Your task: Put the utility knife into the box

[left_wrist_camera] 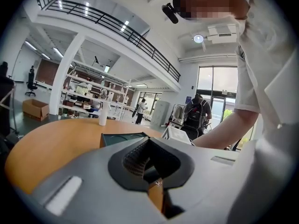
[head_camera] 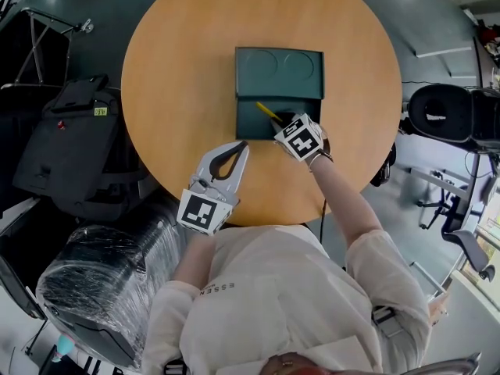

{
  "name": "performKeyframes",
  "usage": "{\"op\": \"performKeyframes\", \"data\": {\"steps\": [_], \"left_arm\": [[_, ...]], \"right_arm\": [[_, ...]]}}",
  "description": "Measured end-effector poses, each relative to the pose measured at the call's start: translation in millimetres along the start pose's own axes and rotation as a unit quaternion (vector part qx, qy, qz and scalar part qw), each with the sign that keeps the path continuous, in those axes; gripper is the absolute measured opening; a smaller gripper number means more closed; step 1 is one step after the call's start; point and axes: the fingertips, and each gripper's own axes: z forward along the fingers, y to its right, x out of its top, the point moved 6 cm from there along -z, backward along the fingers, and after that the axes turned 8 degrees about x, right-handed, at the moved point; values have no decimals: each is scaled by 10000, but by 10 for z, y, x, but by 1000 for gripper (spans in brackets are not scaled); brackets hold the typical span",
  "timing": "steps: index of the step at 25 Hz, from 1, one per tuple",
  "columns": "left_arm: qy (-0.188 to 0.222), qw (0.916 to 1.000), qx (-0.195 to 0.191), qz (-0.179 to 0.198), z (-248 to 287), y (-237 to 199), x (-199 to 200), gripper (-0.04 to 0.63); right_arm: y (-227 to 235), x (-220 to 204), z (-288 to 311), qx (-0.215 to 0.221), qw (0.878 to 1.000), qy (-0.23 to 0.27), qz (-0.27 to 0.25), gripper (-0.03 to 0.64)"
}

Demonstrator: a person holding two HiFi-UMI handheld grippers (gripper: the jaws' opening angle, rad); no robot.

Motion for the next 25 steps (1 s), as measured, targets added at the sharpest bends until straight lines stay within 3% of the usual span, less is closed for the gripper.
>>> {"op": "performKeyframes", "data": {"steps": [2,5,8,10,13,18,25], "left_arm": [[-29,10000,41,-21,-2,-16,-28,12],[42,9999,92,-79,-21,-7,-22,12],[200,9998,89,-45,-12,70,103,12],[363,9993,71,101,6,84,204,12],[558,9980,122,269,-30,144,357,12],[920,9942,246,498,-170,366,620,12],[1249,9880,252,875,-508,911,729,12]], "right_arm": [[3,22,-23,-11,10000,83,46,111],[-36,62,-193,-40,9990,447,80,118],[-78,120,-558,-102,9927,1192,126,117],[-105,218,-868,-293,9816,1878,202,108],[-241,251,-1320,-603,9611,2674,326,-6],[-584,153,-1929,-834,9267,3624,536,-8],[-1031,-189,-2625,-1427,8863,4406,-24,-8]]}}
